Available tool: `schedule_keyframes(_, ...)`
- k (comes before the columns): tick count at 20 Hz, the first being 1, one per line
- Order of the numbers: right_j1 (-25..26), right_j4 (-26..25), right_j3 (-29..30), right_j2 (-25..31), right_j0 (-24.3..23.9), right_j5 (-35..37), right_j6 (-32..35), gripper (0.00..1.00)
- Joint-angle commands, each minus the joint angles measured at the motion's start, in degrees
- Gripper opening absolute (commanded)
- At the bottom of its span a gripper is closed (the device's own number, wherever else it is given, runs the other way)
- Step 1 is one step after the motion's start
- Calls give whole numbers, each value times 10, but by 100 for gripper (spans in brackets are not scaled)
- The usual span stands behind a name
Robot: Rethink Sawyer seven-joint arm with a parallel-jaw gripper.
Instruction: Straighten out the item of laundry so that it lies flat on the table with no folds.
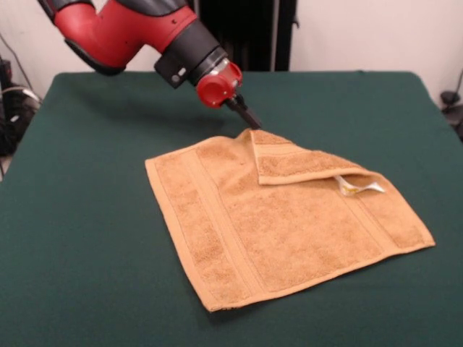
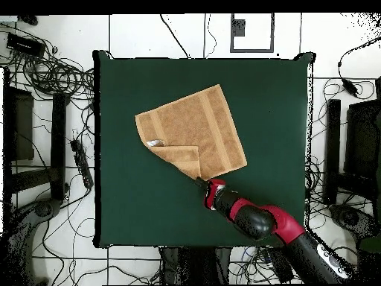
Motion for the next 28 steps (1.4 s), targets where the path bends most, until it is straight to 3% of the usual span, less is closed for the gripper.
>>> schedule_keyframes(1, -51, 21, -49, -4, 72, -59, 171, 0)
schedule_keyframes(21, -5, 30, -82, -18, 62, -55, 97, 0)
schedule_keyframes(28, 15, 6, -115, -33, 73, -64, 82, 0)
